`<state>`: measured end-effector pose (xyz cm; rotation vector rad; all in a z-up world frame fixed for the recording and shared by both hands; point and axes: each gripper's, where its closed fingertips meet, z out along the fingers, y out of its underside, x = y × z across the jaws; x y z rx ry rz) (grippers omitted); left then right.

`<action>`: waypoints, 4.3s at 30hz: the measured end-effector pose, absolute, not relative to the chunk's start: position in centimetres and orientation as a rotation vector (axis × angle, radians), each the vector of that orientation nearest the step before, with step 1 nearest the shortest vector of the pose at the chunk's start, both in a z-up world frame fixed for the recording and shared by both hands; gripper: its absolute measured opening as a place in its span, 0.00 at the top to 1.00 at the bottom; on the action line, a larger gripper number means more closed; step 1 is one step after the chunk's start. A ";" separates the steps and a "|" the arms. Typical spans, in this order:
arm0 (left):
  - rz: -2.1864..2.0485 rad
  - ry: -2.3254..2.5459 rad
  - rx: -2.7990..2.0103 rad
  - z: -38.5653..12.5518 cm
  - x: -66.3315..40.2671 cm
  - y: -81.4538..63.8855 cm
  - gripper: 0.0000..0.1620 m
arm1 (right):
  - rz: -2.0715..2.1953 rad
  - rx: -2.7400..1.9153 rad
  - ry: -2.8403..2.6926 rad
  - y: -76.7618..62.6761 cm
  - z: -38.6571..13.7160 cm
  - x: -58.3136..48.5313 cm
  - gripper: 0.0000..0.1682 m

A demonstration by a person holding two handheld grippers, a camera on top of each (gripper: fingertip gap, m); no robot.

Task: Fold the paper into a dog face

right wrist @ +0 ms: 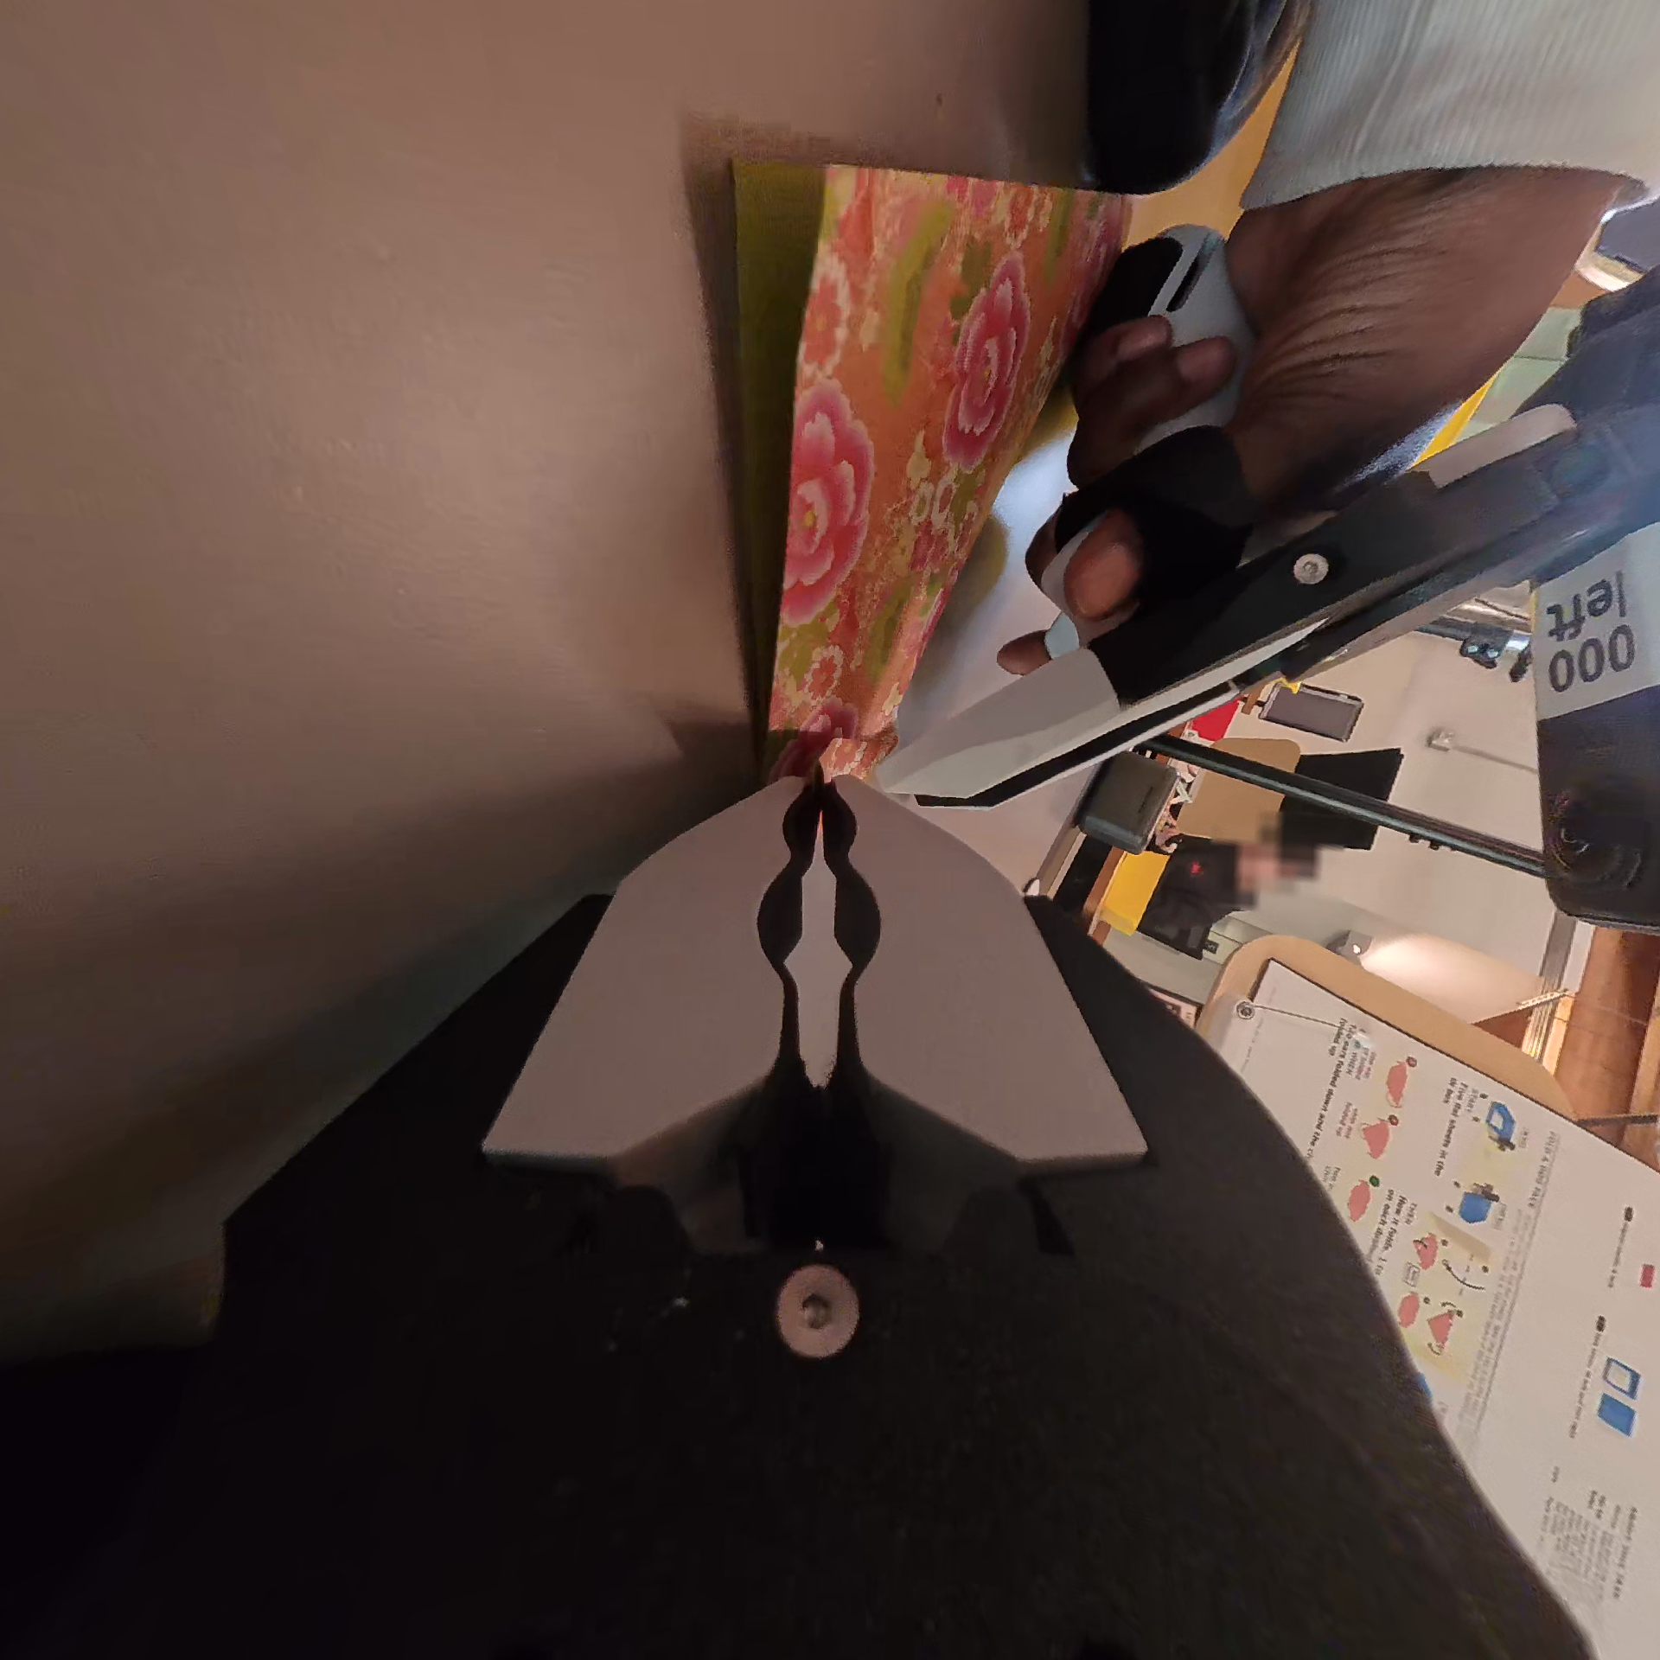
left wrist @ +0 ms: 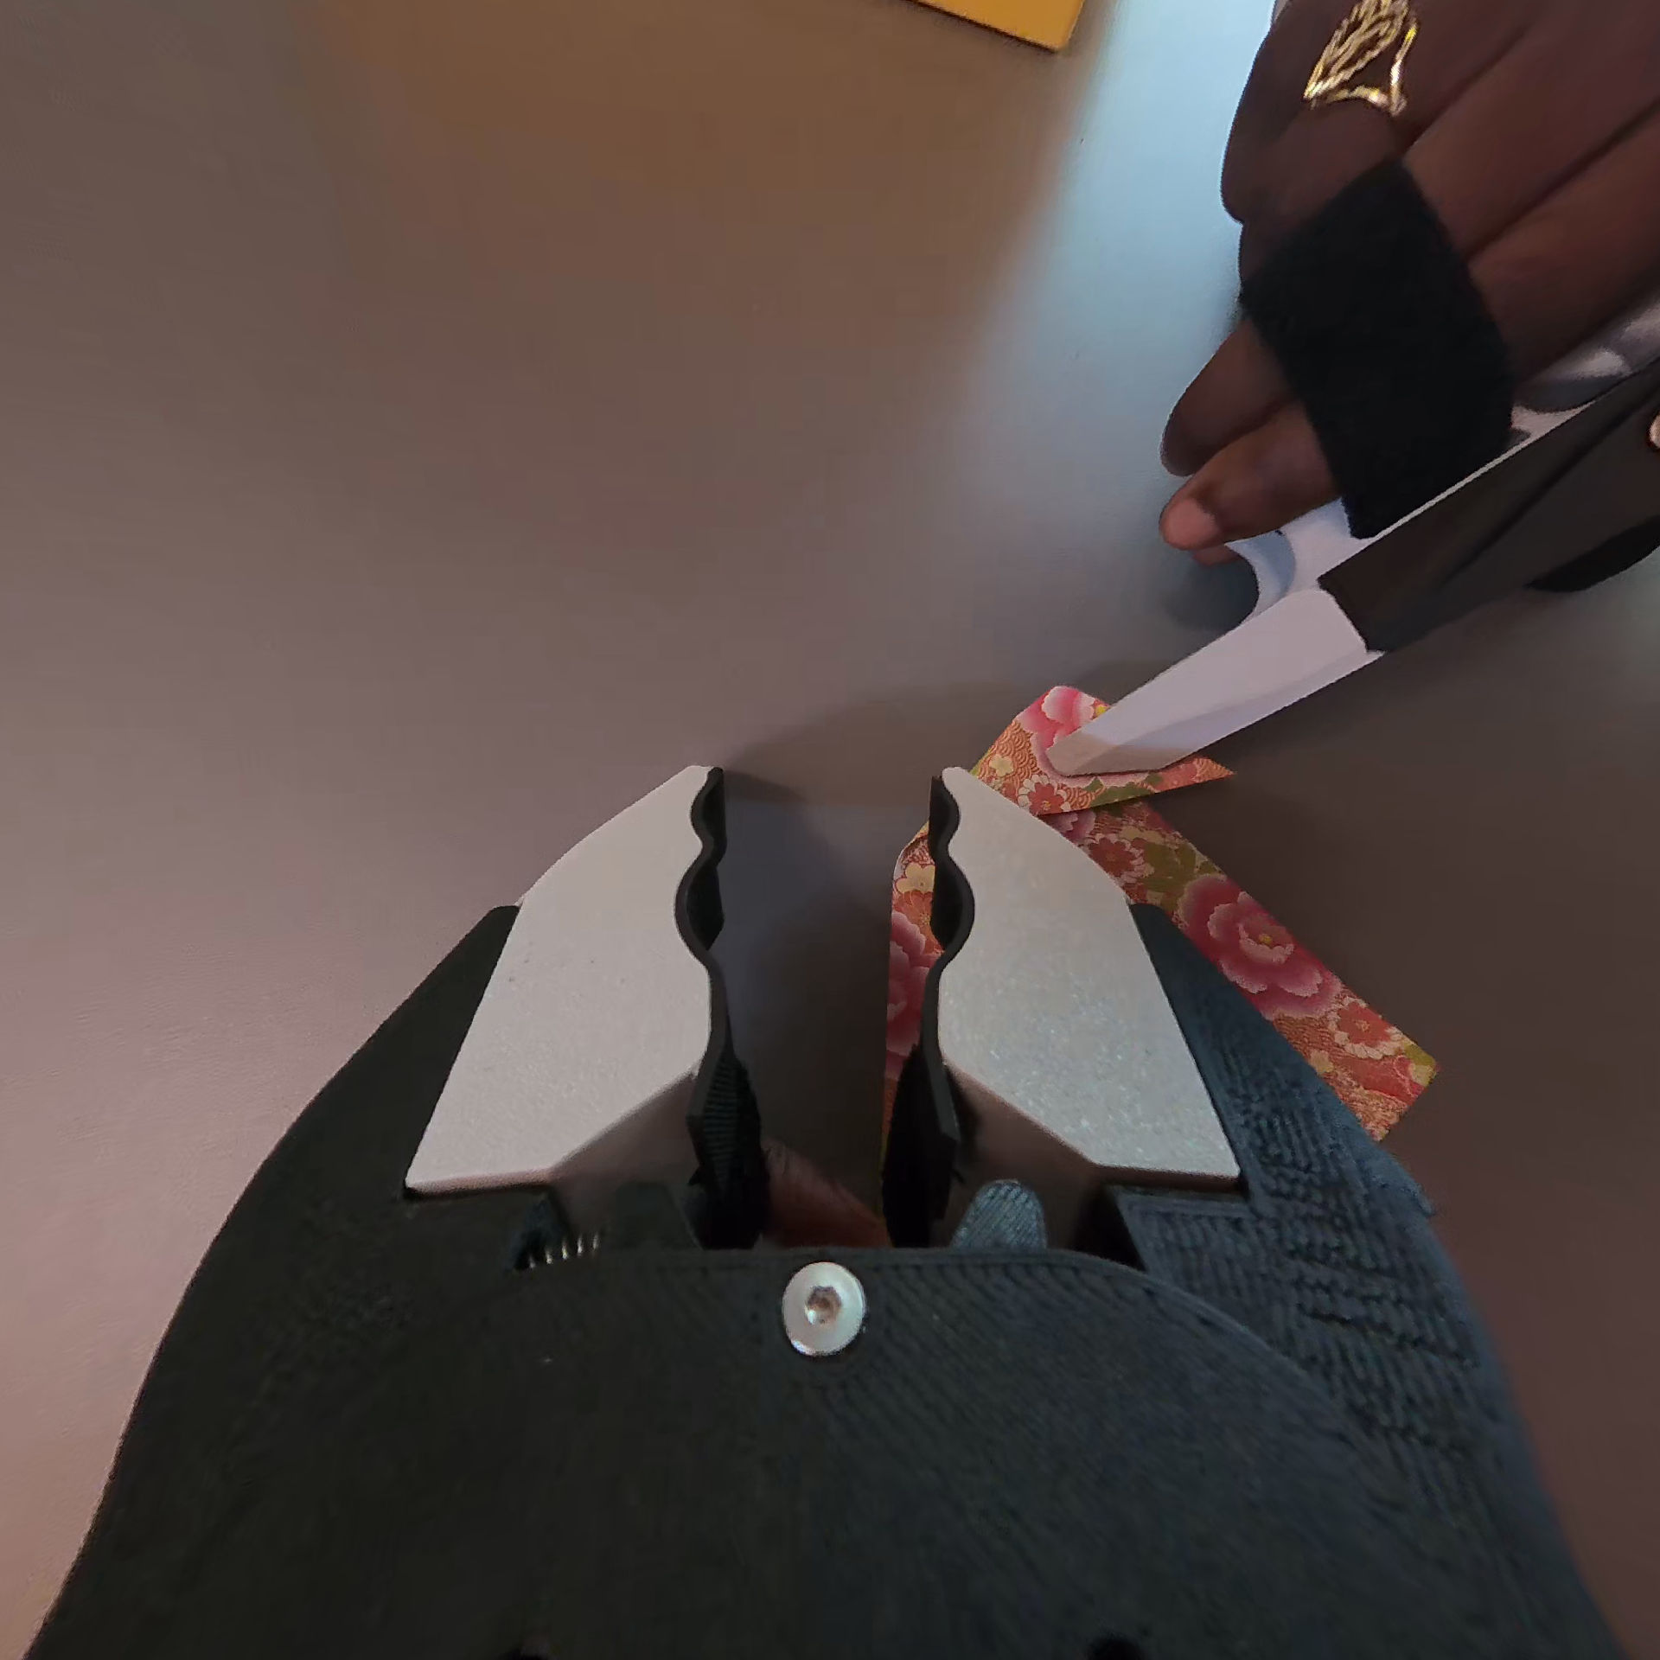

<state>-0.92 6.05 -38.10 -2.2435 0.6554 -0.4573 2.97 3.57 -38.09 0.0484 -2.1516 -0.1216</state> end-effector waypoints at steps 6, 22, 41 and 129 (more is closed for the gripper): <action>-0.424 0.704 -2.232 -38.2 -0.9 5.9 0.73 | -0.145 0.080 -2.141 3.5 -38.0 2.9 0.99; -0.309 0.786 -2.188 -38.3 -0.8 5.8 0.72 | -0.304 0.237 -2.106 3.2 -37.7 3.2 0.99; -0.278 0.808 -2.167 -38.2 -0.6 5.7 0.73 | 0.154 -0.683 -2.098 4.6 -35.9 0.3 1.00; -0.116 0.844 -2.236 -38.0 -4.4 1.4 0.78 | -0.277 -0.624 -2.117 4.0 -37.9 -1.7 1.00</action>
